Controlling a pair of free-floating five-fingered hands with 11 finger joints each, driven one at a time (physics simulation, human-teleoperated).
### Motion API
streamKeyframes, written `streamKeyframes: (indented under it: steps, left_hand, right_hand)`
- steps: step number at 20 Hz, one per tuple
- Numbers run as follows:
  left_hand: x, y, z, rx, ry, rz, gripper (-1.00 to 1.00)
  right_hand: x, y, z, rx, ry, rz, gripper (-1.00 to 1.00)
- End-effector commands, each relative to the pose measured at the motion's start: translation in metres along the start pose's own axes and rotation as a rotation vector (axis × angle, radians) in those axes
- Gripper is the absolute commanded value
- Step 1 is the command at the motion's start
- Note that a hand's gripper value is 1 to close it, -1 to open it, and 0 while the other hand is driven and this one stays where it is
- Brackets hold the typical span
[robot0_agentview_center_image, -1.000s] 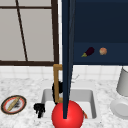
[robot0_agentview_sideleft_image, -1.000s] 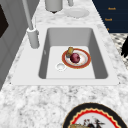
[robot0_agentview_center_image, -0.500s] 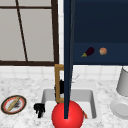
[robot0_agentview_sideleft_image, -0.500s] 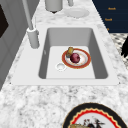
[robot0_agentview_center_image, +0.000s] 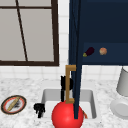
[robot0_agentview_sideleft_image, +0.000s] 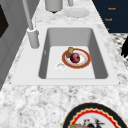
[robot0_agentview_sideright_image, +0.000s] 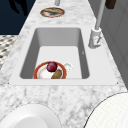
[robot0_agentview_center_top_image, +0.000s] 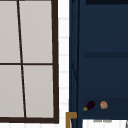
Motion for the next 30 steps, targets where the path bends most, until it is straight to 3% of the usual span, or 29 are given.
streamKeyframes:
  steps: [1,8,12,14,16,19,21,30]
  left_hand:
    - [0.000,0.000,0.000,0.000,0.000,0.000,0.00]
    - [0.000,0.000,0.000,0.000,0.000,0.000,0.00]
    - [0.000,0.000,0.000,0.000,0.000,0.000,0.00]
    - [0.000,0.000,0.000,0.000,0.000,0.000,0.00]
    - [0.000,0.000,0.000,0.000,0.000,0.000,0.00]
    - [0.000,0.000,0.000,0.000,0.000,0.000,0.00]
    - [0.000,0.000,0.000,0.000,0.000,0.000,0.00]
    - [0.000,0.000,0.000,0.000,0.000,0.000,0.00]
  right_hand:
    - [-0.026,-0.022,0.004,-0.046,-0.017,0.002,-1.00]
    - [-0.074,-0.014,0.006,-0.009,-0.164,-0.086,-1.00]
    - [-0.102,-0.006,0.003,-0.052,-0.270,-0.100,-1.00]
    - [-0.116,-0.003,0.014,-0.116,-0.317,-0.085,-1.00]
    - [-0.115,-0.009,0.006,-0.116,-0.259,-0.075,-1.00]
    - [-0.141,-0.005,0.002,-0.119,-0.347,-0.075,-1.00]
    - [-0.148,-0.009,0.000,-0.127,-0.374,-0.057,-1.00]
    - [-0.200,-0.014,-0.016,-0.157,-0.504,-0.061,-1.00]
